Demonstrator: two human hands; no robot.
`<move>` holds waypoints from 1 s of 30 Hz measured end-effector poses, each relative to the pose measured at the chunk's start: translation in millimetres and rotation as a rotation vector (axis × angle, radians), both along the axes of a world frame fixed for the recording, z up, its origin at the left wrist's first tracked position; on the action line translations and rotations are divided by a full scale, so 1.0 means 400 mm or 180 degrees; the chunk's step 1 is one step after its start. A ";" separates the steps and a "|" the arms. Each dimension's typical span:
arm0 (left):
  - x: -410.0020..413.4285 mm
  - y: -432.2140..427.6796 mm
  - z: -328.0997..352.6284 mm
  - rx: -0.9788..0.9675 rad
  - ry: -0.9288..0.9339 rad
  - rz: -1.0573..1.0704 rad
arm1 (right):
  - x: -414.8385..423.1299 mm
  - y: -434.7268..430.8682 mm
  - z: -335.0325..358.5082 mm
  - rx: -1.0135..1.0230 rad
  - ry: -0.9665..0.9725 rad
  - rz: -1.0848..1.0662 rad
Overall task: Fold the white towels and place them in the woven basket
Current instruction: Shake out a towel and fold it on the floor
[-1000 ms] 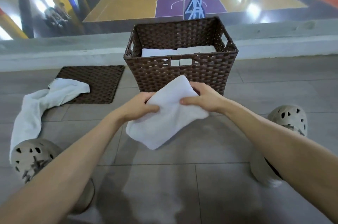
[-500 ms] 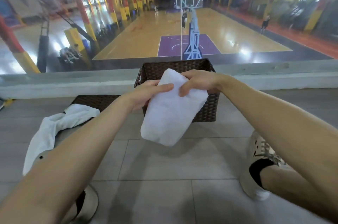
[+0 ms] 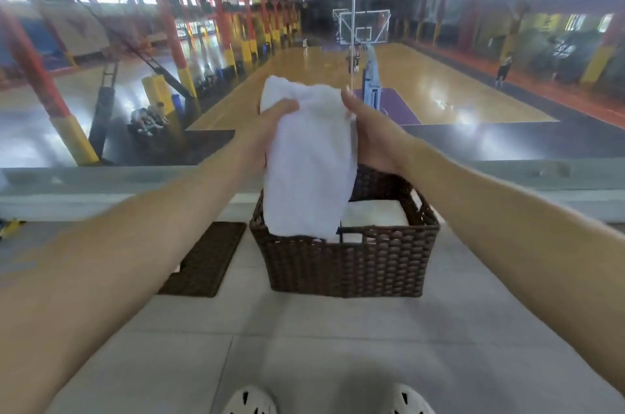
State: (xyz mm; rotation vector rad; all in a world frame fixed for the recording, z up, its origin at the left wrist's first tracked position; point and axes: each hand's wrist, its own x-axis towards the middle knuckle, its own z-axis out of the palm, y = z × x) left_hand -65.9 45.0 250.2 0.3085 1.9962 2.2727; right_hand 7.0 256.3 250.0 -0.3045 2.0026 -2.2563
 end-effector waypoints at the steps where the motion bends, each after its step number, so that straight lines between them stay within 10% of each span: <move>1: -0.061 0.012 0.024 -0.0014 0.0125 0.0156 | -0.064 0.009 0.035 0.0189 0.0046 -0.0076; 7: -0.282 0.053 0.090 -0.0251 0.0128 -0.0281 | -0.375 0.046 0.079 0.0348 0.0220 -0.1229; 13: -0.335 0.044 -0.225 -0.0970 -0.0797 -0.1042 | -0.456 0.079 -0.217 0.0231 -0.0025 -0.1833; 23: -0.324 0.051 -0.568 -0.1656 -0.1907 -0.0539 | -0.464 0.056 -0.629 0.0606 -0.2067 -0.1087; 30: -0.382 0.101 -0.585 -0.2722 -0.1443 -0.0723 | -0.537 0.066 -0.708 0.0579 -0.2412 -0.1148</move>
